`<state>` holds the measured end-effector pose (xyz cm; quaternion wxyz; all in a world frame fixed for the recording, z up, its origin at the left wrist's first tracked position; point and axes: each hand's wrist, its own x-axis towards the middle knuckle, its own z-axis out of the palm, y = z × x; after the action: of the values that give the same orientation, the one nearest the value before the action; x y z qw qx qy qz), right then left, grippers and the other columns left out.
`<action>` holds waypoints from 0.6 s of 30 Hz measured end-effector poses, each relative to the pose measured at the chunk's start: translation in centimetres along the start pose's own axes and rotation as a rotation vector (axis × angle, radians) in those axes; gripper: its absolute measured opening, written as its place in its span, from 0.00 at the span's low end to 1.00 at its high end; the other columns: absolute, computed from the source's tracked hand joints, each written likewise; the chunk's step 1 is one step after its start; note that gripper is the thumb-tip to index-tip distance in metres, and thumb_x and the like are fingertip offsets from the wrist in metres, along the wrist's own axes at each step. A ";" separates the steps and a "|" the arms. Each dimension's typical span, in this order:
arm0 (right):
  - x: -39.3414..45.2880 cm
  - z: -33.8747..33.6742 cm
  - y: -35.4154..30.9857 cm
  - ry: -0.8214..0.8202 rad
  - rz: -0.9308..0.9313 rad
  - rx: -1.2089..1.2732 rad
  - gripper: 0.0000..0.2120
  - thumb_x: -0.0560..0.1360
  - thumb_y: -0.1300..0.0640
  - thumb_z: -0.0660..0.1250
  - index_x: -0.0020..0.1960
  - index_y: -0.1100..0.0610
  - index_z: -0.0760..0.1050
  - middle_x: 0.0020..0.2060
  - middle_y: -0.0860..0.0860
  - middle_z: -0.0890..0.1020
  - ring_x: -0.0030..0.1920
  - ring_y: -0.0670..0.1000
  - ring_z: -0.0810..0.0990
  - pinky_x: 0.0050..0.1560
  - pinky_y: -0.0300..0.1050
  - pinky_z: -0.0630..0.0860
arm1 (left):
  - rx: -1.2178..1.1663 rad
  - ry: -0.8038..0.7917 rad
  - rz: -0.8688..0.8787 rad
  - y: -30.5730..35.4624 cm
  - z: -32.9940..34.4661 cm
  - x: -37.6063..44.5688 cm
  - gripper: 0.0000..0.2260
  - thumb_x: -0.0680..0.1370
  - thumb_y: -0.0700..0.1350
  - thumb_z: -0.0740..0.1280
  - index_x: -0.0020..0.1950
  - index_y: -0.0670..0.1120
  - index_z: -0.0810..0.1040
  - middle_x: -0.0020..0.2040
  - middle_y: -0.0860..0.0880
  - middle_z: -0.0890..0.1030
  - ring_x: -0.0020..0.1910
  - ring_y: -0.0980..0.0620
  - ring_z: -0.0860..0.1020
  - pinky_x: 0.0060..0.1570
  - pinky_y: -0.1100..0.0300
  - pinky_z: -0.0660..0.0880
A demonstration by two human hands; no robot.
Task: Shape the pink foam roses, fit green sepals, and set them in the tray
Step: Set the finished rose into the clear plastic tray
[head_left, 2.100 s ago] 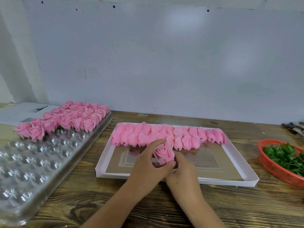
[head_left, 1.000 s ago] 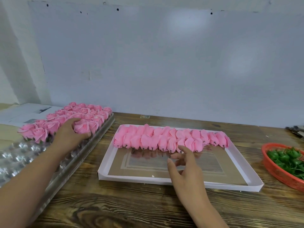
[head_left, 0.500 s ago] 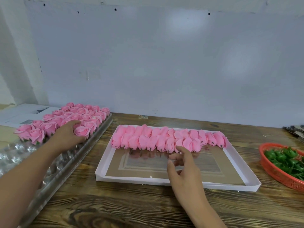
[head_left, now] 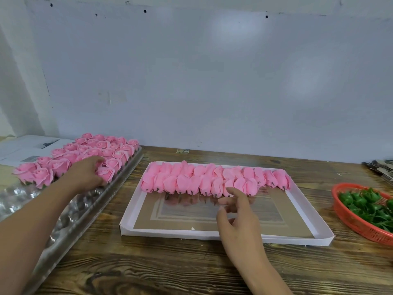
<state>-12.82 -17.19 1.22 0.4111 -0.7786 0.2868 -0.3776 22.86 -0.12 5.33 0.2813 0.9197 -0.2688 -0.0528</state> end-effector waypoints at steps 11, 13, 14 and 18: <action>0.1 -0.3 -0.3 0.008 0.018 -0.007 0.20 0.78 0.59 0.63 0.65 0.41 0.66 0.48 0.41 0.80 0.46 0.40 0.78 0.42 0.33 0.73 | -0.055 -0.053 -0.024 -0.6 -0.5 -0.3 0.36 0.69 0.33 0.77 0.74 0.45 0.69 0.72 0.40 0.73 0.67 0.41 0.75 0.59 0.49 0.75; 0.1 -0.2 -0.3 0.012 0.024 -0.005 0.20 0.78 0.60 0.63 0.65 0.42 0.66 0.48 0.42 0.80 0.47 0.41 0.78 0.44 0.36 0.74 | -0.033 -0.050 0.005 -0.7 -0.9 -0.7 0.36 0.69 0.36 0.78 0.75 0.47 0.69 0.66 0.42 0.78 0.53 0.44 0.81 0.49 0.54 0.77; 0.1 -0.2 -0.3 0.013 0.026 -0.004 0.20 0.78 0.60 0.63 0.65 0.42 0.66 0.47 0.42 0.80 0.47 0.41 0.79 0.45 0.37 0.74 | -0.017 -0.058 0.016 -0.7 -1.0 -1.0 0.37 0.69 0.37 0.78 0.76 0.47 0.68 0.61 0.44 0.79 0.47 0.47 0.81 0.43 0.56 0.76; 0.2 -0.3 -0.3 0.009 0.027 -0.008 0.20 0.78 0.60 0.64 0.65 0.42 0.67 0.47 0.40 0.80 0.46 0.40 0.79 0.43 0.33 0.74 | 0.141 -0.060 -0.002 0.2 -1.9 -2.5 0.42 0.70 0.41 0.78 0.79 0.46 0.61 0.64 0.42 0.78 0.45 0.48 0.79 0.43 0.53 0.78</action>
<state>-12.87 -17.29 1.68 0.4119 -0.7744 0.3007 -0.3745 21.09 2.01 6.93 0.2077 0.9355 -0.2793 -0.0614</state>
